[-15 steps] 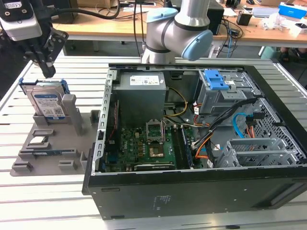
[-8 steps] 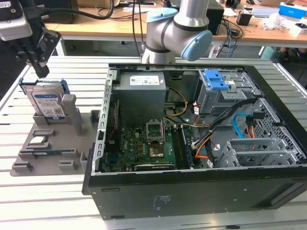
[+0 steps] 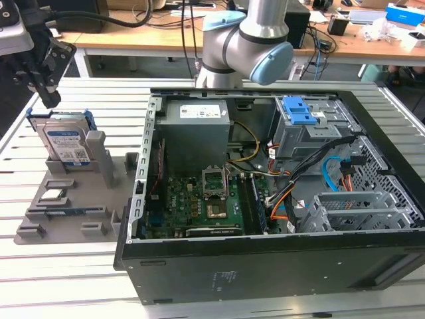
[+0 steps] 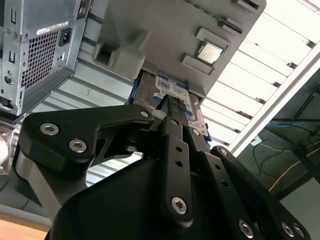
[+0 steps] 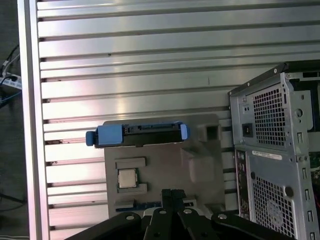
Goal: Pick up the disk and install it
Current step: 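Reach for the disk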
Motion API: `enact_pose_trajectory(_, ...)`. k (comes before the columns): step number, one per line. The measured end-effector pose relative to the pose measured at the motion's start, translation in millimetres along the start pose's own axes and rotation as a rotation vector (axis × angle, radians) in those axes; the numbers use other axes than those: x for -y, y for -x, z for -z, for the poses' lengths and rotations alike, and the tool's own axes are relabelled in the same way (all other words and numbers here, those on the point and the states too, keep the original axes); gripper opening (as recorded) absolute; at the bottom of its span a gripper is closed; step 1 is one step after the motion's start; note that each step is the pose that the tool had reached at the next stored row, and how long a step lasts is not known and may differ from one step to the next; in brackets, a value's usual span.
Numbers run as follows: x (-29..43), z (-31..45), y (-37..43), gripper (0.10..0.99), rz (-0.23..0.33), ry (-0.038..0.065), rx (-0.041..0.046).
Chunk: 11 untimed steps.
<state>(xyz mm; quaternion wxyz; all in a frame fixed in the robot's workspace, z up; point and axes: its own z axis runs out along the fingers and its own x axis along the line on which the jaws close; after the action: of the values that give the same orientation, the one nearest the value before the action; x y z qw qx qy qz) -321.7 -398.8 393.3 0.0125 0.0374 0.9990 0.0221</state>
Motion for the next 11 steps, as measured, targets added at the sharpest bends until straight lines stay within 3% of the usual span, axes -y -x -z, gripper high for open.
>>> enact_pose_trajectory(11,1.7,0.6,-22.7,0.106,0.0,0.0,0.0)
